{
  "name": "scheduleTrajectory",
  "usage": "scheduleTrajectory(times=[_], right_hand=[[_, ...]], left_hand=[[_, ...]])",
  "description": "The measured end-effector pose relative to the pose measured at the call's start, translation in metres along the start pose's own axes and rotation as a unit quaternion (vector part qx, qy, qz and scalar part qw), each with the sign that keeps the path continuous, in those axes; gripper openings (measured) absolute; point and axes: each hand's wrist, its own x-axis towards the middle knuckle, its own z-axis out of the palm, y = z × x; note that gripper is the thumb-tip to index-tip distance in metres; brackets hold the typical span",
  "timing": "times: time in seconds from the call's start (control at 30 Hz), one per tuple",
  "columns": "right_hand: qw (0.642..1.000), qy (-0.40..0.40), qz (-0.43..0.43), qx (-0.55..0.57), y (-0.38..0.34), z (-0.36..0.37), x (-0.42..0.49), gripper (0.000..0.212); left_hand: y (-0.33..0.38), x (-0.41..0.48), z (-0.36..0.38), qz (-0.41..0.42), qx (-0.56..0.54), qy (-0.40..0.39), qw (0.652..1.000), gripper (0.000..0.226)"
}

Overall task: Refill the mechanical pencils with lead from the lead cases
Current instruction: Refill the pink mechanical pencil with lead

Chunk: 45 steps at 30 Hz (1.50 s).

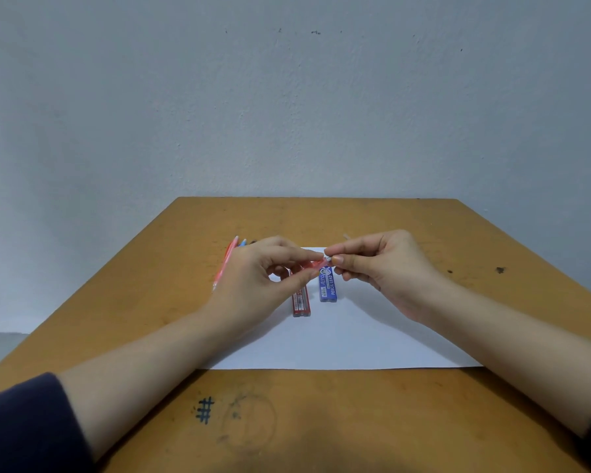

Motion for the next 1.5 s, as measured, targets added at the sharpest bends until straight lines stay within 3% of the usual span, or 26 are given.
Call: scheduleTrajectory(times=[0.57,0.73,1.17,1.33,1.5], right_hand=[[0.997,-0.001,0.017,0.076,0.006,0.001,0.004,0.018],[0.999,0.039,-0.020,0.016,0.005,-0.001,0.004,0.016],[0.989,0.041,-0.091,-0.109,0.006,-0.003,0.006,0.022],[0.964,0.117,-0.134,-0.198,0.018,-0.018,0.026,0.029],[0.937,0.162,-0.130,-0.281,0.023,-0.034,0.047,0.019]], left_hand=[[-0.003,0.001,0.001,-0.009,-0.035,0.013,0.999,0.021],[-0.006,0.002,0.002,-0.031,-0.045,0.018,0.998,0.018],[-0.010,0.002,0.001,-0.018,-0.035,0.022,0.999,0.019],[-0.010,0.002,0.003,-0.037,-0.028,0.026,0.999,0.023],[-0.009,0.002,0.003,-0.041,-0.026,0.026,0.998,0.021]])
